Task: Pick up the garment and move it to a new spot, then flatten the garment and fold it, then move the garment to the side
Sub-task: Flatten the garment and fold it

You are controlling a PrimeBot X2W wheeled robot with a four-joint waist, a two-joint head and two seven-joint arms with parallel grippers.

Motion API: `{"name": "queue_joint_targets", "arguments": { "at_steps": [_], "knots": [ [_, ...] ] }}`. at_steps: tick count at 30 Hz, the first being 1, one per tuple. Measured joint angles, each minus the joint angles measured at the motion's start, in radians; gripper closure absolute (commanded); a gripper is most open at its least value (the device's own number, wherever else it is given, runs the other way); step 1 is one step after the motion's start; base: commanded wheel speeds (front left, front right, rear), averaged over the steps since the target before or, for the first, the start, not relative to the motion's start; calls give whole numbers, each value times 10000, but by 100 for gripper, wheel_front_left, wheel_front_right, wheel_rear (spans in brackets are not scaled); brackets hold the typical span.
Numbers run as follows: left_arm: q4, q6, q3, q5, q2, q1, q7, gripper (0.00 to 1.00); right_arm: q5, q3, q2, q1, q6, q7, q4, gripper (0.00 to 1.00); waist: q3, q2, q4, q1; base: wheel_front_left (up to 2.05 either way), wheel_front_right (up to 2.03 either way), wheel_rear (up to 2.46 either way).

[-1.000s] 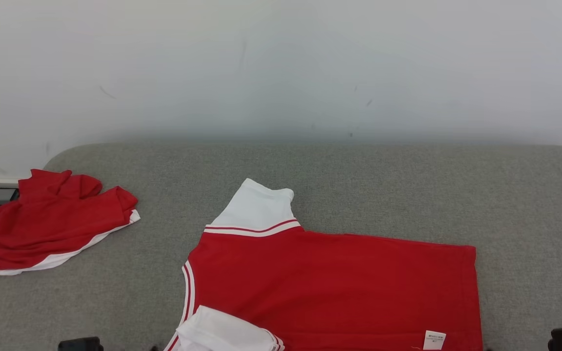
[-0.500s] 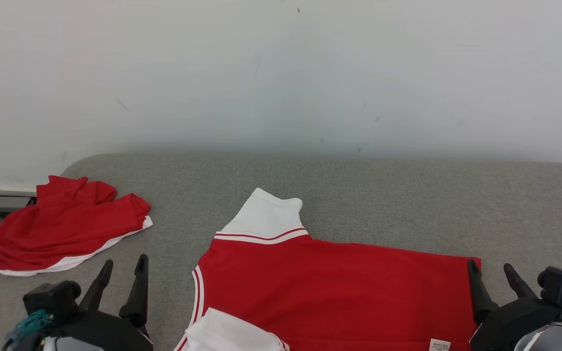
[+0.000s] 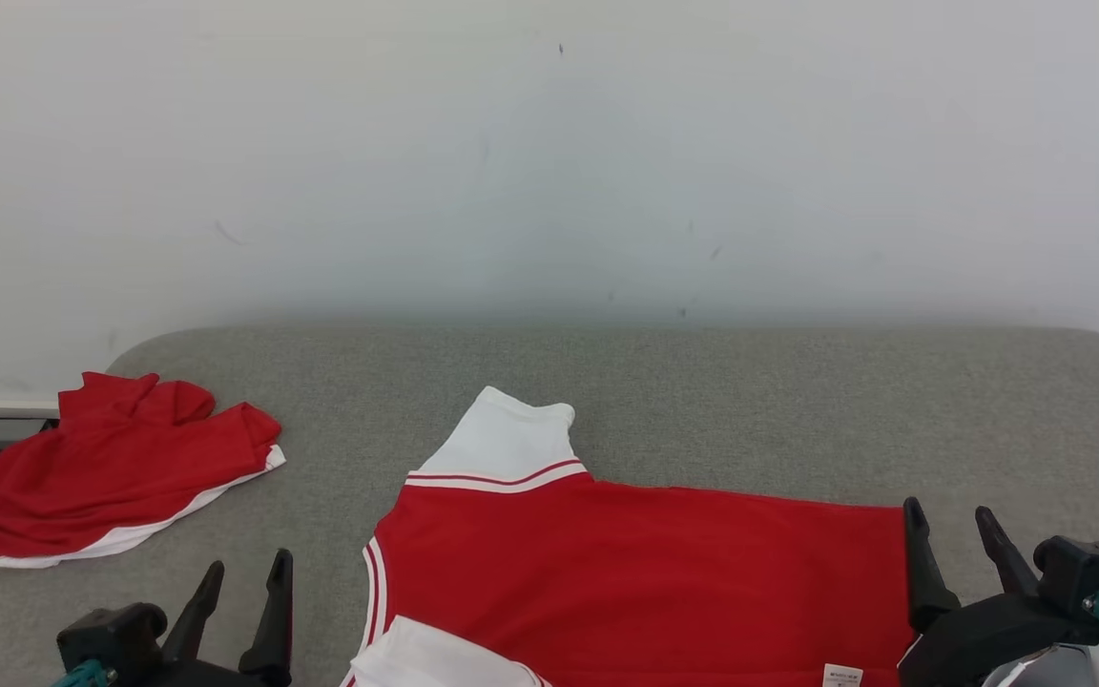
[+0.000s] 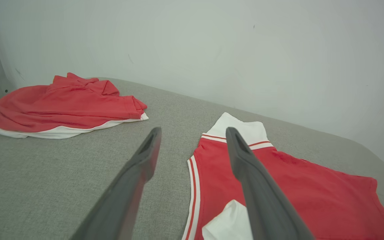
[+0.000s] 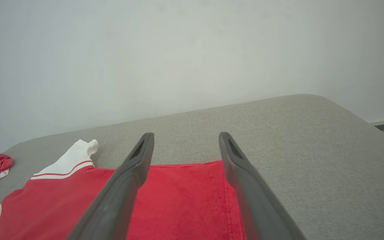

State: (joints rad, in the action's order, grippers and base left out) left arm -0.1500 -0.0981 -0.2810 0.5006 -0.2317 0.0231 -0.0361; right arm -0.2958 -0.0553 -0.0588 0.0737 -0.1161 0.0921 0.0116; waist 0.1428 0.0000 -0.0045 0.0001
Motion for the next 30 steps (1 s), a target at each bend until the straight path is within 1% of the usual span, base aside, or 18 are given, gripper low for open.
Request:
{"name": "queue_joint_targets", "arguments": {
  "at_steps": [5,13,24,30],
  "knots": [
    [6,-73,-29,-79,-2,-262,-13,0,0,-121,2,82,-27,-374,132,0,43,0,-153,0,0,0,0],
    [2,-73,-180,-286,-42,-367,8,0,-2,-144,17,244,-27,-848,245,0,61,0,-263,0,0,0,0],
    [10,-84,-188,-353,-127,-391,105,0,-2,-167,23,250,-27,-1116,493,0,62,1,-246,0,0,0,0],
    [46,-86,-255,-362,-128,-407,376,0,-2,-157,21,256,-27,-1183,504,0,-145,2,-245,0,0,0,0]
  ]
}}
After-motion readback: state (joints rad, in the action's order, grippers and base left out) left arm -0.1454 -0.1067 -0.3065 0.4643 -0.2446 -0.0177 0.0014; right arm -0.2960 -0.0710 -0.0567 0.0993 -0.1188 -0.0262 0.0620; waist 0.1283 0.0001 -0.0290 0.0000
